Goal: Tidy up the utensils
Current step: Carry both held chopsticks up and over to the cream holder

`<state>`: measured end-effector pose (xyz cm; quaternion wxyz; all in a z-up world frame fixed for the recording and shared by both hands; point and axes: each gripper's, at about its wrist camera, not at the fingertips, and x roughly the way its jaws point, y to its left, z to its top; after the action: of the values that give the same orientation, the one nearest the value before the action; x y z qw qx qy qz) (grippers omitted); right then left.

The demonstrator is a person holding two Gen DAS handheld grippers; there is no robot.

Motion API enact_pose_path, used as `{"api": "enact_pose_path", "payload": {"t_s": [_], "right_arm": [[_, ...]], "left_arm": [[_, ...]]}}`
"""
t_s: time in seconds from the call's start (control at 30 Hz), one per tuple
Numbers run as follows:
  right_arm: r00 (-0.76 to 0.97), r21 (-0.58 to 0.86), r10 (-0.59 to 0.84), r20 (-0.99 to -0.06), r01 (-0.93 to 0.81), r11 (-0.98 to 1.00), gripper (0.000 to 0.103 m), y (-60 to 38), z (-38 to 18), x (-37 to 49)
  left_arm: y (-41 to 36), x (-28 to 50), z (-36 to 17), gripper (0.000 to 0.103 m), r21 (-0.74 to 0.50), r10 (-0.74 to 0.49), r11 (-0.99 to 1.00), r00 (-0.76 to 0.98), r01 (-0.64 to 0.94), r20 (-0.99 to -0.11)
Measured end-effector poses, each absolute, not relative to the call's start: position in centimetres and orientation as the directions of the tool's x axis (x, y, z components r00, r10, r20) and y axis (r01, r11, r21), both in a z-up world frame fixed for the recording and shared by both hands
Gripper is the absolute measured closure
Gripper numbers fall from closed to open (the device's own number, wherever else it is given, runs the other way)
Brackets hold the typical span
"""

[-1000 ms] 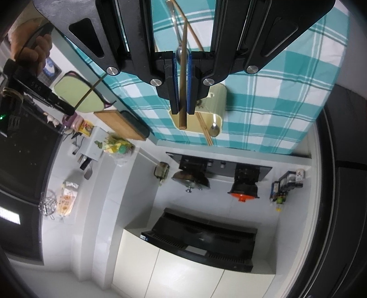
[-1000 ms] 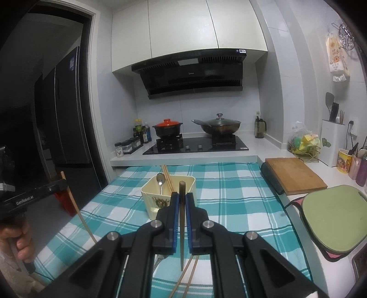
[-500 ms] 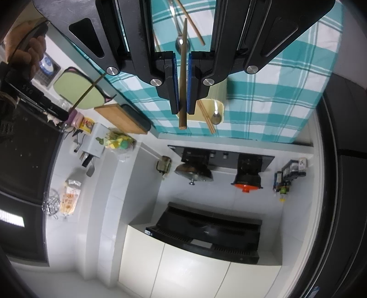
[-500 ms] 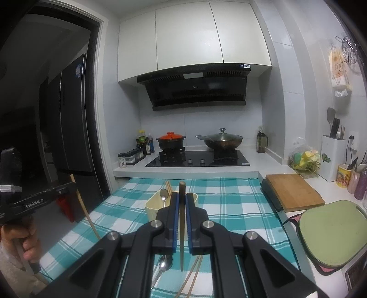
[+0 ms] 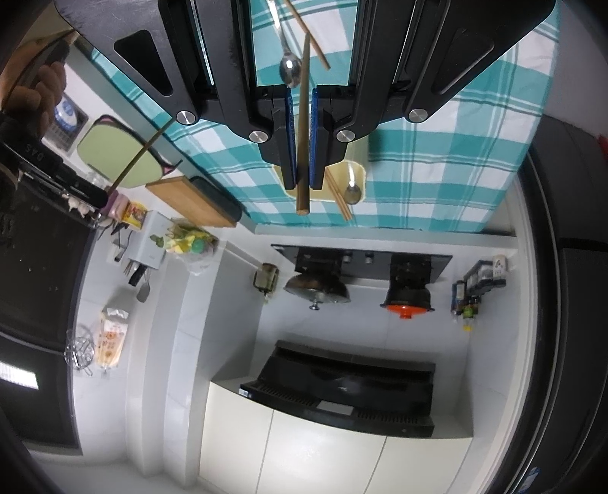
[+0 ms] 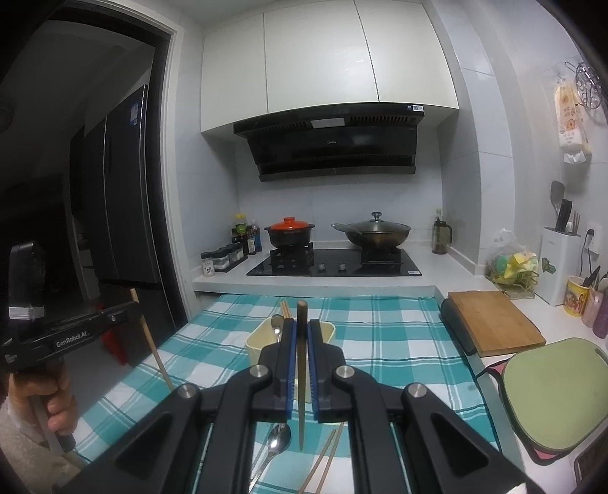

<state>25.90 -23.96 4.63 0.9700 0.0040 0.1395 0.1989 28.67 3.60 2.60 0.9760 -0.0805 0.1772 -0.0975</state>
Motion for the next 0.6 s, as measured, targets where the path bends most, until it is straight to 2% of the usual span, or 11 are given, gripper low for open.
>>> {"api": "enact_pose_path", "payload": {"t_s": [0.6], "right_arm": [[0.866, 0.074, 0.400, -0.300, -0.397, 0.915, 0.097, -23.0, 5.6, 29.7]], "left_arm": [[5.3, 32.2, 5.6, 0.098, -0.195, -0.237, 0.964, 0.920, 0.182, -0.312]]}}
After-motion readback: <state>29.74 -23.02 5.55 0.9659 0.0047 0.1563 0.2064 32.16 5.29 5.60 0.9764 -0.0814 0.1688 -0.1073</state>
